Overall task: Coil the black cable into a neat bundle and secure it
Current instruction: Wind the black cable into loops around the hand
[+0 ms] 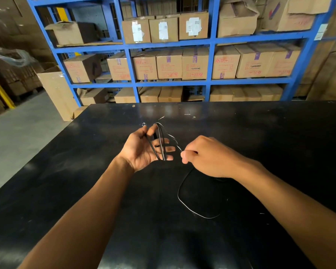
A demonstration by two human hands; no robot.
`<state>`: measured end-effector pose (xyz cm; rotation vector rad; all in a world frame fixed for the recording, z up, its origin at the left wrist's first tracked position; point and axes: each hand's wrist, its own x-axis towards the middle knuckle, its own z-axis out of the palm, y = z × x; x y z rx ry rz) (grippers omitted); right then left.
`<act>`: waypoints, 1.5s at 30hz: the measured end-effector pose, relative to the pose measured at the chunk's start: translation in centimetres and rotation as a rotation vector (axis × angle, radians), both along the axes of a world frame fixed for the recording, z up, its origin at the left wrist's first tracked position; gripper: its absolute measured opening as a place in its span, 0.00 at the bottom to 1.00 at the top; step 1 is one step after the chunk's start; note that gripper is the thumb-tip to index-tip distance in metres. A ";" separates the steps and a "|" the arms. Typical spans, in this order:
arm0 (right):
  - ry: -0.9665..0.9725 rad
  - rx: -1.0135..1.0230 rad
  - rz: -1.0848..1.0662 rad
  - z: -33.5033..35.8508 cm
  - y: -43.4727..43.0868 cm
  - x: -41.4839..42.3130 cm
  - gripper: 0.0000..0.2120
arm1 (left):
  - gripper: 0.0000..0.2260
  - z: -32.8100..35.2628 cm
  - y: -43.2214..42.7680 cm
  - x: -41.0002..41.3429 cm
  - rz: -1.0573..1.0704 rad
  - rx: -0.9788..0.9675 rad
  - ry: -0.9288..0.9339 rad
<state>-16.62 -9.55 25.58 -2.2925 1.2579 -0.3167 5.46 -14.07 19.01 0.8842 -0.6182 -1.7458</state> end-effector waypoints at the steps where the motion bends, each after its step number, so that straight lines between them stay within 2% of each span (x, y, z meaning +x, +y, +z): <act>1: -0.012 0.011 -0.008 -0.3 0.3 0.1 0.16 | 0.22 0.0 -0.1 0.0 -0.004 -0.010 0.003; 6: 0.048 -0.066 -0.044 -2.8 1.7 0.9 0.14 | 0.20 0.2 -0.4 -0.4 -0.013 -0.044 0.016; 8: 0.039 -0.063 -0.073 -3.6 2.2 1.2 0.16 | 0.19 0.4 -0.4 -0.3 -0.005 -0.052 0.027; 12: -0.235 0.098 -0.251 -4.6 2.3 1.3 0.16 | 0.20 1.0 -0.3 0.4 0.048 -0.051 0.057; 17: -0.707 0.540 -0.439 -5.2 2.8 1.8 0.09 | 0.22 1.5 -0.1 0.7 0.085 -0.053 0.078; 20: -0.915 0.596 -0.601 -5.9 2.6 2.2 0.07 | 0.22 1.6 0.1 0.9 0.096 -0.055 0.091; 23: -0.967 0.594 -0.691 -6.2 2.7 2.6 0.05 | 0.22 1.5 0.2 1.0 0.103 -0.045 0.100; 25: -1.005 0.519 -0.709 -6.5 2.9 2.9 0.05 | 0.22 1.5 0.2 1.0 0.110 -0.045 0.107; 30: -0.885 0.215 -0.597 -7.0 3.6 3.4 0.04 | 0.22 1.8 0.4 0.6 0.122 -0.052 0.111; 34: -0.539 -0.116 -0.467 -7.8 3.5 4.0 0.09 | 0.21 1.8 0.4 0.0 0.118 -0.064 0.154; 39: -0.428 -0.338 -0.379 -9.6 3.5 4.3 0.05 | 0.20 1.9 0.4 -0.3 0.101 -0.084 0.209; 42: -0.395 -0.326 -0.332 -10.5 3.7 4.3 0.04 | 0.21 2.2 0.8 -0.5 0.077 -0.107 0.234; 45: -0.551 -0.012 -0.387 -11.0 3.1 4.3 0.04 | 0.21 2.6 1.2 -1.1 -0.003 -0.142 0.281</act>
